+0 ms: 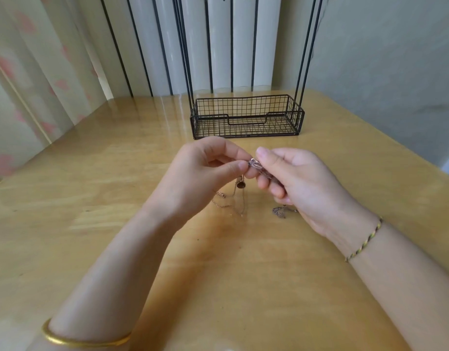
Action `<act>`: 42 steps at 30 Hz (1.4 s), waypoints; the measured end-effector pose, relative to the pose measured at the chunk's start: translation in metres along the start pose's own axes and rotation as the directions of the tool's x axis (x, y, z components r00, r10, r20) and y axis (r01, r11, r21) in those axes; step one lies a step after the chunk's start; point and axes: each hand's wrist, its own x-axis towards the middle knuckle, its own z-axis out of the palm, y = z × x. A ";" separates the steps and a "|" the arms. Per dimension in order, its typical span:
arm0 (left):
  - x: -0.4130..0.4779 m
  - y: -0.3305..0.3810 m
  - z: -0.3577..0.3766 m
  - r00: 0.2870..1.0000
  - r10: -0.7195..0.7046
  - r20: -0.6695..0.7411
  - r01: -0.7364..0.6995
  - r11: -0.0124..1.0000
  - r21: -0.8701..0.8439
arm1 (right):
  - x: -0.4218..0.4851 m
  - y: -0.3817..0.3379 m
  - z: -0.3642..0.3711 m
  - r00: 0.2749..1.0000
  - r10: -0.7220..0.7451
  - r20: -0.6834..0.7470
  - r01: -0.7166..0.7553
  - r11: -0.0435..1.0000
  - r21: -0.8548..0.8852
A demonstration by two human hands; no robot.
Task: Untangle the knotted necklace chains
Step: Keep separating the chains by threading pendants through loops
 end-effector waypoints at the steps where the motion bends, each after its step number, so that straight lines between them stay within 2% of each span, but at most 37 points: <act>1: 0.000 -0.001 0.000 1.000 -0.002 -0.004 0.002 1.000 0.003 | 0.000 0.000 0.000 1.000 0.003 -0.011 -0.003 1.000 0.004; 6: 0.002 -0.002 0.001 0.999 0.022 -0.041 -0.021 1.000 0.019 | 0.001 -0.003 -0.001 0.998 0.001 -0.063 0.002 0.999 0.046; 15: 0.002 0.000 0.000 0.995 0.079 -0.061 -0.077 0.996 0.035 | 0.002 -0.001 -0.001 0.975 -0.199 -0.101 0.192 0.978 -0.078; 25: 0.003 0.001 0.000 0.989 0.126 -0.077 -0.125 0.992 0.019 | 0.002 -0.002 -0.001 0.960 -0.251 -0.128 0.239 0.966 -0.104; 30: 0.003 0.002 0.001 0.993 0.107 -0.047 -0.107 0.994 0.003 | 0.003 -0.001 -0.001 0.943 -0.293 -0.157 0.275 0.953 -0.125; 36: 0.001 0.001 0.001 0.999 0.024 -0.041 -0.026 0.999 -0.036 | 0.002 -0.001 -0.001 0.913 -0.366 -0.178 0.312 0.910 -0.273; 42: 0.001 0.002 -0.001 0.997 -0.078 -0.005 0.075 0.968 -0.238 | 0.002 -0.002 -0.001 0.901 -0.395 -0.181 0.333 0.895 -0.297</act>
